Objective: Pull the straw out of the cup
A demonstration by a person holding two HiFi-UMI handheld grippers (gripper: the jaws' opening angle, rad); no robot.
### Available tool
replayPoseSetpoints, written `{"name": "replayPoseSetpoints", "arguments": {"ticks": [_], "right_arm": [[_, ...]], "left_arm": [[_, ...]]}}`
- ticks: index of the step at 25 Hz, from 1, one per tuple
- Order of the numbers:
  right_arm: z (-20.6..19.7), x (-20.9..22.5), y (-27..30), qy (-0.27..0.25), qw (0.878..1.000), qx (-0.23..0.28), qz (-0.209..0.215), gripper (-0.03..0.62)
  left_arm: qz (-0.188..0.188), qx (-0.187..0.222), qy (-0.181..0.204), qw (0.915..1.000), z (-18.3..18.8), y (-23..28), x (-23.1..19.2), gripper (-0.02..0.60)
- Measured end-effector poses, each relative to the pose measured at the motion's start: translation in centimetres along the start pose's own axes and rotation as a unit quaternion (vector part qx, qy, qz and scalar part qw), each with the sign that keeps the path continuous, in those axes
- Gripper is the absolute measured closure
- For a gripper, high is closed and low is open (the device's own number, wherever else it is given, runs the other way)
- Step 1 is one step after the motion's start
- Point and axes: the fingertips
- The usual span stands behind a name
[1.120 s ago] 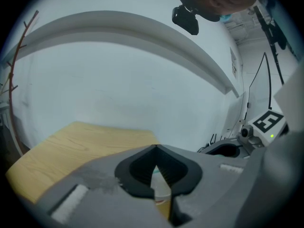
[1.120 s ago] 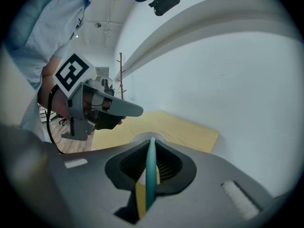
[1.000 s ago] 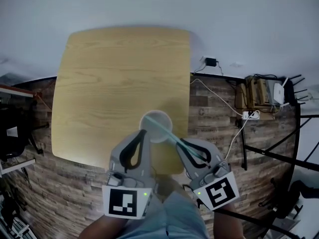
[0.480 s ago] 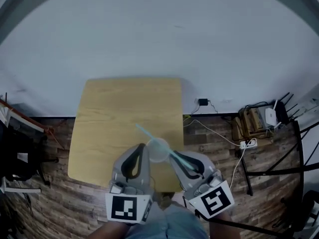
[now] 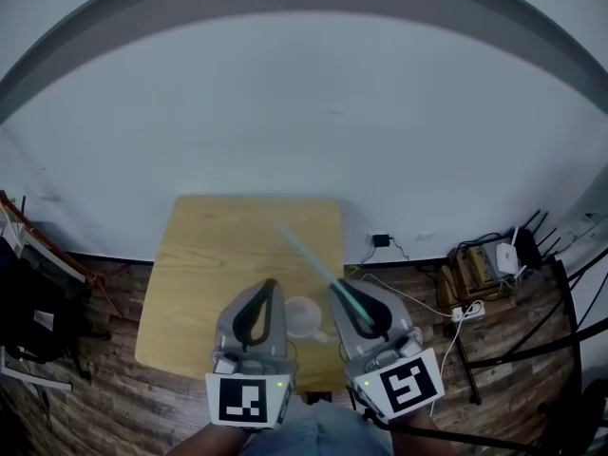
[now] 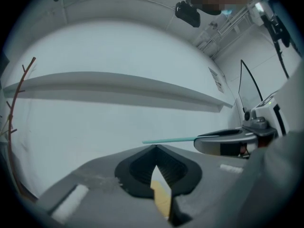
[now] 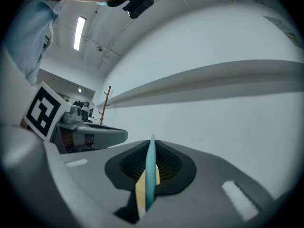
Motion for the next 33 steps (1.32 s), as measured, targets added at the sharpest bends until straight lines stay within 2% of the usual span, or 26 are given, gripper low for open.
{"name": "replayPoseSetpoints", "arguments": {"ticks": [14,33], "right_arm": [[0.6,0.4,0.6,-0.015,1.0,0.011,-0.01,0.56],[-0.5,0.3,1.7,0.005,1.0,-0.002,-0.01,0.56]], "left_arm": [[-0.004,-0.009,-0.007,0.9999,-0.7,0.5,0.0,0.561],[-0.011,-0.018,-0.008,0.9997,-1.6,1.2,-0.6,0.561]]}}
Point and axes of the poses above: the fingertips, and each gripper's own axes: y forward along the fingers, x to its right, z out of its top, and after that the axes turned 4 degrees about -x, right-handed
